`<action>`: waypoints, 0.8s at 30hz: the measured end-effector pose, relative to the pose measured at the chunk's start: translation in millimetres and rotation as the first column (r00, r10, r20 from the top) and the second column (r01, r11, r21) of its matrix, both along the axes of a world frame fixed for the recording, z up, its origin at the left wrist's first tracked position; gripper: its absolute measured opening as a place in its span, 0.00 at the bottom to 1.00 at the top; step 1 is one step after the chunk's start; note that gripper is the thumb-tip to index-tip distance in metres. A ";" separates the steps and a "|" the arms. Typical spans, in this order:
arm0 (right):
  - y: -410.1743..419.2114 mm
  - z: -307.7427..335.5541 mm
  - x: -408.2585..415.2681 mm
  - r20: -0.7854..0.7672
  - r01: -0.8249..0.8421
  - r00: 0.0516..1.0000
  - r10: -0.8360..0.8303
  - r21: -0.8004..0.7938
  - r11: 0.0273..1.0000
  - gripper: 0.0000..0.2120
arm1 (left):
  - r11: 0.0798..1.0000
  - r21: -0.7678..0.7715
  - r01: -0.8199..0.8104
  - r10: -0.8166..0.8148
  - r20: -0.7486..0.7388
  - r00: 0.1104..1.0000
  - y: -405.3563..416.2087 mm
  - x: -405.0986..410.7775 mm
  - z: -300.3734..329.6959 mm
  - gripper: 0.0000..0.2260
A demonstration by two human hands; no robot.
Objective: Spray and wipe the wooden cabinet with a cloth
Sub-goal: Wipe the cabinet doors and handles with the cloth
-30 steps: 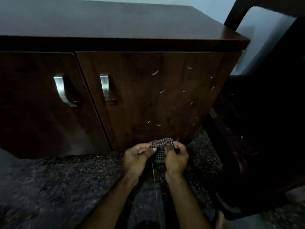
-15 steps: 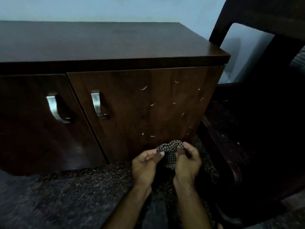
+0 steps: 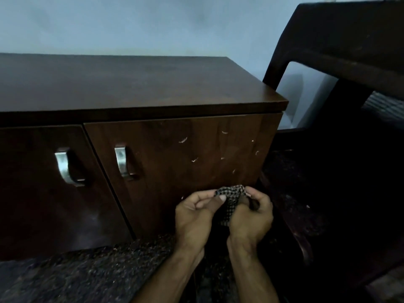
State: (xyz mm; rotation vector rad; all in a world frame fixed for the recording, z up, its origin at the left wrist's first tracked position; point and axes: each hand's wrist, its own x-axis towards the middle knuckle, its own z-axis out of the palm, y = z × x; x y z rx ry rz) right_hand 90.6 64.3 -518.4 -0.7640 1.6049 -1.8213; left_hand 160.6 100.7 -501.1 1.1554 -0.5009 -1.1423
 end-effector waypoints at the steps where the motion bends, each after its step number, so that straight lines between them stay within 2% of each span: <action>1: -1.3 15.3 -2.6 -0.036 -0.005 0.999 0.002 -0.068 0.998 0.16 | 0.999 -0.049 0.003 -0.003 0.005 1.000 -2.6 -1.7 18.8 0.06; 6: -14.0 98.7 -22.6 -0.178 -0.100 0.983 0.037 -0.360 0.928 0.14 | 0.949 -0.311 -0.052 0.050 -0.015 0.999 -7.0 -11.6 92.5 0.07; 8: -19.2 108.5 -28.0 -0.180 -0.136 0.981 0.068 -0.403 0.905 0.13 | 0.934 -0.348 -0.078 0.084 0.002 0.996 -7.6 -14.8 100.5 0.07; 10: -18.8 96.8 -32.1 -0.134 -0.158 0.984 0.116 -0.363 0.918 0.12 | 0.944 -0.316 -0.093 0.116 0.054 0.992 -4.8 -17.1 91.9 0.08; 13: -14.8 71.1 -37.4 0.057 -0.174 0.980 0.192 -0.229 0.958 0.12 | 0.967 -0.235 -0.101 0.155 0.225 0.962 1.7 -16.6 69.5 0.08; 16: -13.6 74.2 -37.5 0.194 -0.193 0.954 0.230 -0.193 0.962 0.12 | 0.971 -0.208 -0.121 0.172 0.245 0.954 4.4 -17.9 67.5 0.08; 21: -29.3 141.9 -43.4 0.107 -0.216 0.955 0.275 -0.380 0.899 0.11 | 0.911 -0.390 -0.132 0.211 0.167 0.963 -6.0 -20.4 114.7 0.08; 24: -31.7 143.0 -50.5 0.064 -0.301 0.937 0.344 -0.352 0.886 0.09 | 0.909 -0.405 -0.098 0.181 0.170 0.969 -8.2 -16.4 122.1 0.08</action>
